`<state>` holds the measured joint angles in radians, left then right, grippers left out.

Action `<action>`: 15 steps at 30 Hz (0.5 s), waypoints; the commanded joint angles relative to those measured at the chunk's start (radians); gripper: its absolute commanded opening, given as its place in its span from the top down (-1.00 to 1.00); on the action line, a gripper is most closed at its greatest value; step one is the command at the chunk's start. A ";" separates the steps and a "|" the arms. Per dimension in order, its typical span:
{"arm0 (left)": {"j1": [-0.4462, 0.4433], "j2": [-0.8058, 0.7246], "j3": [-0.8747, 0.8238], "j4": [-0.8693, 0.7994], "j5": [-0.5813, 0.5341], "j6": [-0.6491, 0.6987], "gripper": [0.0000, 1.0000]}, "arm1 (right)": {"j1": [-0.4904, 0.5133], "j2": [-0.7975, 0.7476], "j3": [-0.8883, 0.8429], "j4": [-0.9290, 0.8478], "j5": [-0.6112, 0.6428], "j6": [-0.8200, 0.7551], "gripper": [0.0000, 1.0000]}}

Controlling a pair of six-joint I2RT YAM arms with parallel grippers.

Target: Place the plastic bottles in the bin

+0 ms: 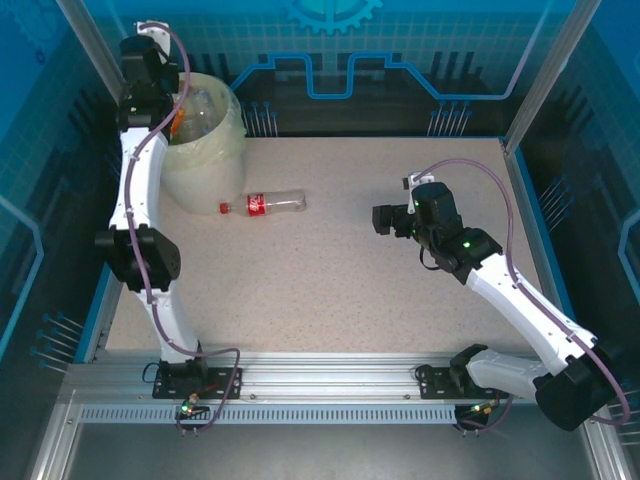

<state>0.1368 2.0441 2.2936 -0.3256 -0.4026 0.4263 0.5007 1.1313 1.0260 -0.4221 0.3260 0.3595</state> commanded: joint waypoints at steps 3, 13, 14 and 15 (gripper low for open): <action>0.029 0.093 0.126 -0.116 0.046 0.003 -0.18 | -0.010 0.025 0.050 -0.014 0.005 0.012 -1.00; 0.069 0.137 0.202 -0.221 0.125 -0.140 -0.67 | -0.011 0.039 0.063 -0.027 0.001 0.007 -1.00; 0.069 0.133 0.221 -0.237 0.121 -0.162 -0.69 | -0.011 0.039 0.064 -0.029 -0.001 0.008 -1.00; 0.069 0.128 0.231 -0.245 0.119 -0.185 -0.75 | -0.010 0.038 0.065 -0.029 0.000 0.009 -1.00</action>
<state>0.2012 2.1857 2.4554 -0.5365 -0.3088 0.3138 0.5007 1.1656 1.0569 -0.4358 0.3256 0.3592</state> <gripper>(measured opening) 0.862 0.999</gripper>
